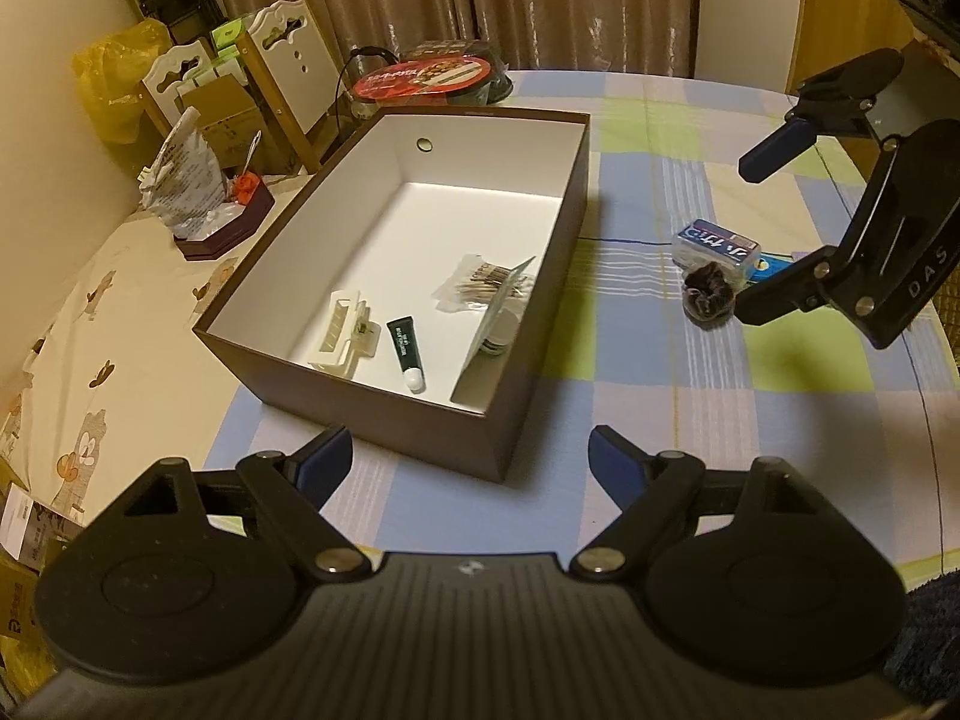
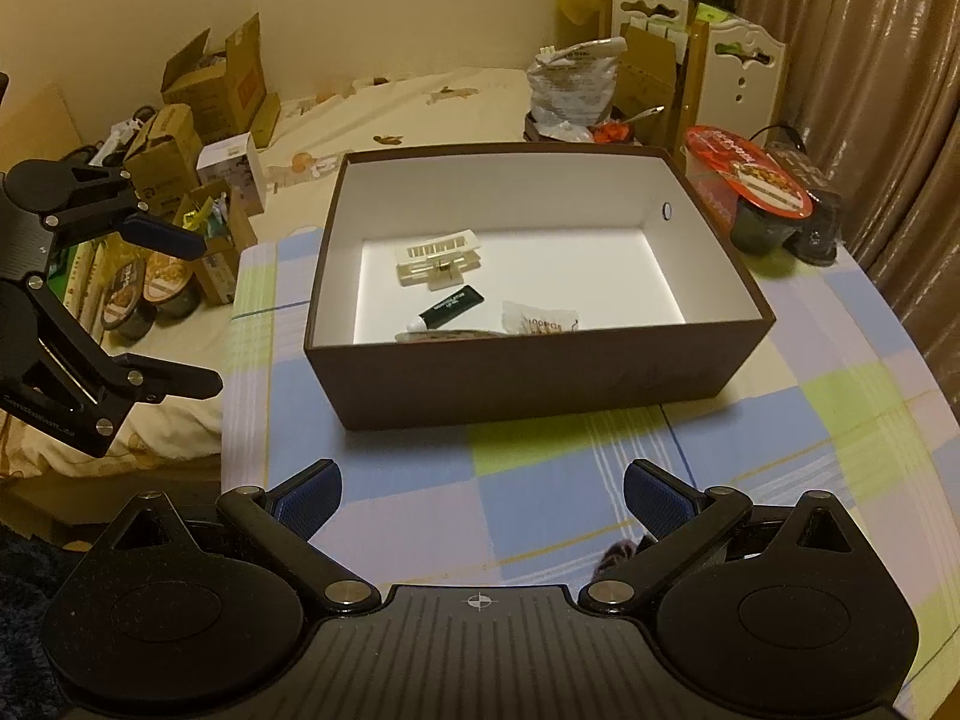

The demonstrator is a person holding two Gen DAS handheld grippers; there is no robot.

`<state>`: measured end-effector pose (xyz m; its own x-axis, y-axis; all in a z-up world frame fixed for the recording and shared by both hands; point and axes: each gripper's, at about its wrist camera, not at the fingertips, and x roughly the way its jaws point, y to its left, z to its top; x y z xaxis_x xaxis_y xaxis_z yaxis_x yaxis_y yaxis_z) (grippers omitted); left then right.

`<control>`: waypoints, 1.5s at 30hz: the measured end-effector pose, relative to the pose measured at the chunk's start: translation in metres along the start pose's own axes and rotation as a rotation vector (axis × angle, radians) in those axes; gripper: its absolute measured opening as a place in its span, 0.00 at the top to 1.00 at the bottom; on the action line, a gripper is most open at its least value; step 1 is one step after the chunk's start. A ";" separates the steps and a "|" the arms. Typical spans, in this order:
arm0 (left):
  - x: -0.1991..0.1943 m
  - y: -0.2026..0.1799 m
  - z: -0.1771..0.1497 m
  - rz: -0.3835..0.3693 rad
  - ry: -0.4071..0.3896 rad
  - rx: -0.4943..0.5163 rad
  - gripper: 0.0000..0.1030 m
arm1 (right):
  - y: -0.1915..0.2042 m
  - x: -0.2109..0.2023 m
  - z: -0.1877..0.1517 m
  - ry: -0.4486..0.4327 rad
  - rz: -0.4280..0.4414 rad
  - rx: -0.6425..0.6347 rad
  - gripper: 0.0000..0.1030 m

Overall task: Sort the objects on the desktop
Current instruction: 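Move both tools back toward the floss box and scrunchie on the tablecloth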

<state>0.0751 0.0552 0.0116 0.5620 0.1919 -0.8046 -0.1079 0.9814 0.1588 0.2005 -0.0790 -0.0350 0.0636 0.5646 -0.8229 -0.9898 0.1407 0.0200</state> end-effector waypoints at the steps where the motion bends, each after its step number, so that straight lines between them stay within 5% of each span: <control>1: 0.000 -0.003 0.000 -0.001 -0.001 0.001 0.19 | 0.000 -0.002 -0.002 -0.002 -0.001 0.001 0.00; 20: 0.012 -0.066 -0.001 -0.097 -0.010 0.075 0.19 | -0.021 -0.051 -0.079 -0.002 -0.083 0.148 0.00; 34: 0.041 -0.126 0.016 -0.240 -0.008 0.199 0.19 | -0.047 -0.089 -0.152 0.012 -0.173 0.380 0.00; 45: 0.075 -0.157 0.039 -0.284 0.003 0.267 0.19 | -0.081 -0.100 -0.201 0.025 -0.253 0.577 0.00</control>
<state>0.1660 -0.0844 -0.0511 0.5360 -0.0868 -0.8397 0.2689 0.9604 0.0723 0.2484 -0.3098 -0.0683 0.2775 0.4382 -0.8550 -0.7162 0.6875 0.1199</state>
